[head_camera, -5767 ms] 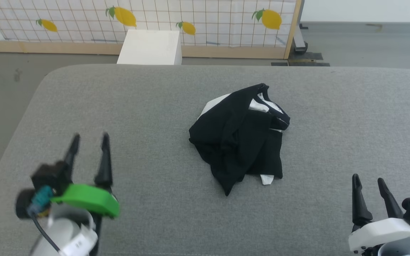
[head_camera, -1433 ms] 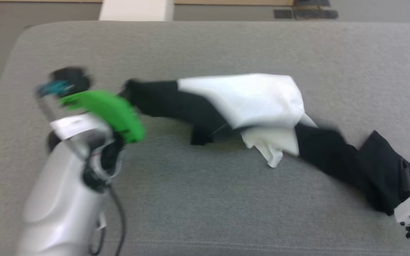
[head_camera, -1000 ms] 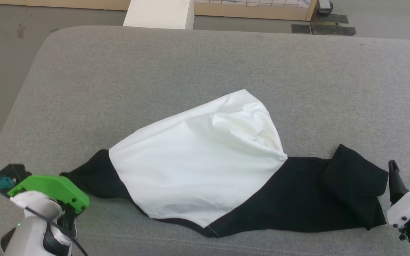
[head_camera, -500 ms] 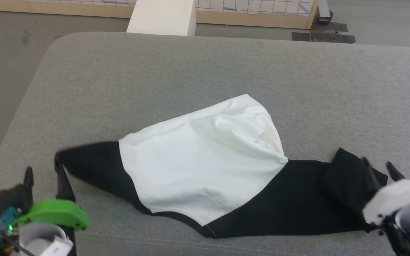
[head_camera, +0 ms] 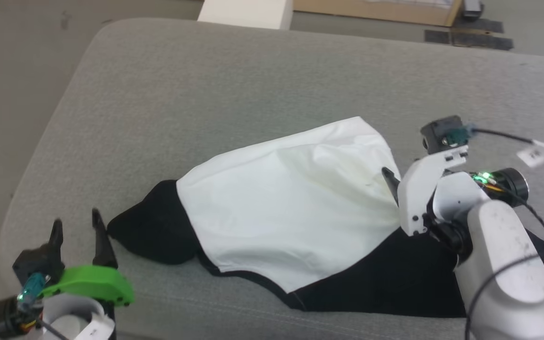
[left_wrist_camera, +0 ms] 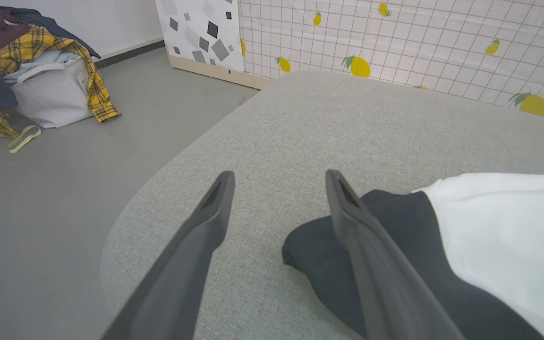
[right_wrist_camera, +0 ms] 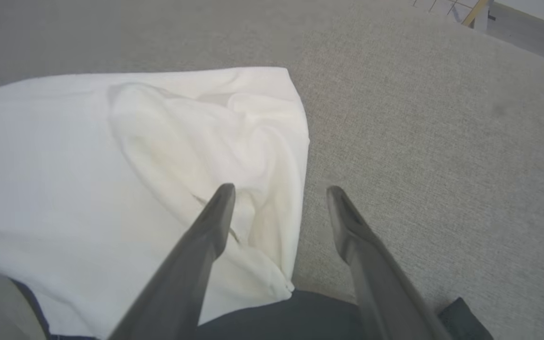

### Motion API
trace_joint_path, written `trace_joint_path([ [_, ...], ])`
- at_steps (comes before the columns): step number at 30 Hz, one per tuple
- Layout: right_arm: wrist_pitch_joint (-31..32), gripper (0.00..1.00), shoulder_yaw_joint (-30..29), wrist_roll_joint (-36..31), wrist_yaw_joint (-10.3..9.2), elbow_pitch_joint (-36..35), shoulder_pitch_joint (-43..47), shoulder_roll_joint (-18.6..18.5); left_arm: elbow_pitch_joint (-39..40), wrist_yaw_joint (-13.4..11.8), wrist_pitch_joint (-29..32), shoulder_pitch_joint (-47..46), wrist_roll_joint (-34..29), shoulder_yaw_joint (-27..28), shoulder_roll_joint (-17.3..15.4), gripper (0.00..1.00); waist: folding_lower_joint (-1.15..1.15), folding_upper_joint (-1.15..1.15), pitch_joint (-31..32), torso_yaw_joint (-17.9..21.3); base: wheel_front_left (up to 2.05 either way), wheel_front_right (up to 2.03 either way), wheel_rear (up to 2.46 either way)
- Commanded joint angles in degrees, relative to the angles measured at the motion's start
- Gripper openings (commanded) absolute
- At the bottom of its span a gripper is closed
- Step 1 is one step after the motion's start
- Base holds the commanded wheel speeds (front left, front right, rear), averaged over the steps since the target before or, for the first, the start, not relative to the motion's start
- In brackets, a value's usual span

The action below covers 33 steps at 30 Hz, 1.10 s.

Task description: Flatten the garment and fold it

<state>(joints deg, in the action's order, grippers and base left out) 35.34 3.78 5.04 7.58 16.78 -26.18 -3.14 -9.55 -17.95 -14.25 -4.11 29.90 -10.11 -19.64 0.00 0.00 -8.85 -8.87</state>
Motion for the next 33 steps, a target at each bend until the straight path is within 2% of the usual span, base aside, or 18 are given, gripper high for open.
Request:
trace_joint_path([
  [1,1.8,1.0,0.13,-1.64,-0.09,1.78,-1.72,-0.44,0.97,0.4,-0.44,-1.43,-1.31,-0.31,0.31,1.0,0.0,0.0,-1.64,-2.28,0.0,0.0,0.0],
  [9,10.15,1.0,1.14,-6.8,-0.09,11.69,-5.6,-2.0,5.3,2.79,-0.72,-3.63,-7.37,-2.26,3.75,1.0,0.0,0.0,-4.68,-6.37,0.0,0.0,0.0],
  [15,15.29,1.0,-0.18,-4.89,-0.09,15.05,-3.69,-3.17,5.71,5.71,-0.73,-4.87,-9.26,-2.64,7.15,1.0,0.0,0.0,-6.17,-9.02,0.0,0.0,0.0],
  [16,15.95,0.47,-0.91,-4.23,-0.09,14.97,-3.54,-3.6,5.72,6.19,-0.73,-5.13,-9.59,-2.51,7.73,1.0,0.0,0.0,-6.46,-9.46,0.0,0.0,0.0],
  [17,16.11,0.14,-1.81,-3.61,-0.09,14.65,-3.58,-3.99,5.54,6.59,-0.73,-5.29,-9.72,-2.43,8.24,1.0,0.0,0.0,-6.72,-9.86,0.0,0.0,0.0],
  [18,16.18,0.0,-2.41,-3.15,-0.09,14.13,-3.76,-4.79,5.58,7.1,-0.73,-5.57,-9.86,-2.18,8.96,1.0,0.0,0.0,-7.04,-10.3,0.0,0.0,0.0],
  [20,16.08,0.0,-3.92,-2.57,-0.09,12.95,-4.55,-6.74,5.27,8.27,-0.74,-5.88,-9.92,-1.94,10.15,1.0,0.0,0.0,-7.52,-11.05,0.0,0.0,0.0],
  [21,15.7,0.0,-4.82,-2.93,-0.09,12.1,-5.32,-8.35,5.22,9.06,-0.74,-6.15,-10.11,-1.88,10.67,1.0,0.0,0.0,-7.87,-11.58,0.0,0.0,0.0],
  [22,14.78,0.0,-6.21,-3.77,-0.09,10.59,-7.37,-11.46,5.06,10.12,-0.74,-6.64,-10.67,-1.73,11.63,1.0,0.0,0.0,-8.57,-12.59,0.0,0.0,0.0],
  [27,12.7,0.0,-9.51,-5.66,-0.09,8.9,-14.91,-18.52,4.45,12.69,-0.74,-8.17,-11.88,-1.78,13.69,1.0,0.0,0.0,-10.44,-15.49,0.0,0.0,0.0],
  [33,6.73,0.0,-11.87,-10.31,-0.09,7.92,-24.39,-21.43,3.37,14.76,-0.74,-9.16,-12.75,-1.42,15.22,1.0,0.0,0.0,-12.32,-17.44,0.0,0.0,0.0],
])
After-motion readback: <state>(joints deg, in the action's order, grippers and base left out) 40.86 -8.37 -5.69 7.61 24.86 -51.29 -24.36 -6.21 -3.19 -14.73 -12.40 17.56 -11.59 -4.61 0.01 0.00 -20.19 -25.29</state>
